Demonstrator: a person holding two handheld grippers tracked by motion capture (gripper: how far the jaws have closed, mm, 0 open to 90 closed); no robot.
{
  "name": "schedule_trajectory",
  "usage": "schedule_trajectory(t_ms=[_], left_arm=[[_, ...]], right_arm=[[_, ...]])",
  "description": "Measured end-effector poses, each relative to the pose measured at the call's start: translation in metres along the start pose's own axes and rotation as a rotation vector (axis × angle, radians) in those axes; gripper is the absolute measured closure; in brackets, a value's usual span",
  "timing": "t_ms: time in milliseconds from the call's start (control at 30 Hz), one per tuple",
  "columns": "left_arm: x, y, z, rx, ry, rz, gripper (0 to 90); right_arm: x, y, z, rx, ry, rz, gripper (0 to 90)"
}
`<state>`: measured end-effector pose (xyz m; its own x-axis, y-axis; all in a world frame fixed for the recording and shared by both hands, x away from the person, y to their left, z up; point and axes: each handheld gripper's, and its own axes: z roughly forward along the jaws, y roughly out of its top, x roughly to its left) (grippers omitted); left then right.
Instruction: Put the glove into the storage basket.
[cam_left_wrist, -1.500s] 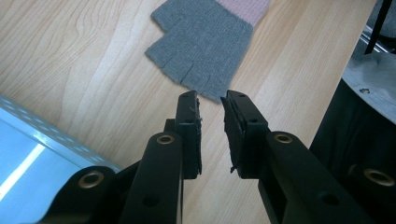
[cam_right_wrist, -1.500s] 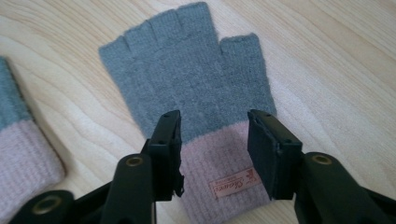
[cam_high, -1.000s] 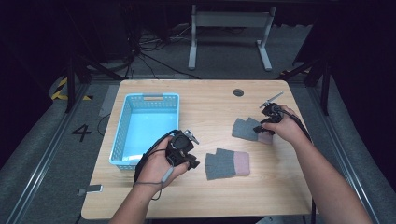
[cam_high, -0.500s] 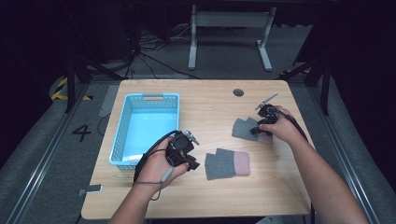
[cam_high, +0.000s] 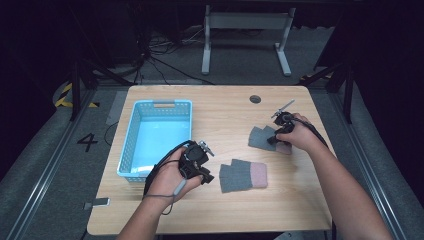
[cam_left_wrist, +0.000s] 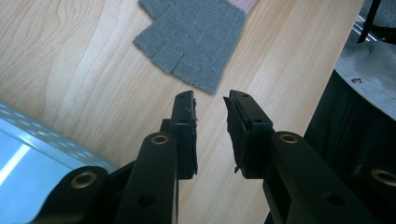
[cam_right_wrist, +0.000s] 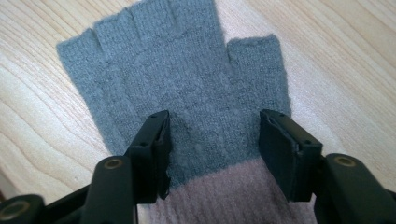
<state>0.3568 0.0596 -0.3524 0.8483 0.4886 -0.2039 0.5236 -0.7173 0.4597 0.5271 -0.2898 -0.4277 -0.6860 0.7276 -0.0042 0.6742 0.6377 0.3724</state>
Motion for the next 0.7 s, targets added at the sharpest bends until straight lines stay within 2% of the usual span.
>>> schedule_trajectory(t_ms=[233,400,533,700], left_arm=[[-0.0002,-0.0003,-0.0006,0.006,-0.006,0.006,72.5],[-0.0002,-0.0008,-0.0003,0.003,-0.006,-0.001,72.5],[0.0003,-0.0009,-0.0006,0.004,-0.005,-0.001,72.4],[0.0005,-0.001,-0.0001,0.006,-0.008,-0.002,72.3]], right_arm=[[0.0004,0.0016,-0.0005,0.009,-0.013,0.031,55.7],[0.0009,0.0019,-0.0019,0.016,-0.008,0.058,71.1],[0.0007,0.0016,-0.0023,0.015,-0.011,0.08,75.1],[-0.0005,0.0002,-0.0024,0.002,-0.008,0.085,77.7]])
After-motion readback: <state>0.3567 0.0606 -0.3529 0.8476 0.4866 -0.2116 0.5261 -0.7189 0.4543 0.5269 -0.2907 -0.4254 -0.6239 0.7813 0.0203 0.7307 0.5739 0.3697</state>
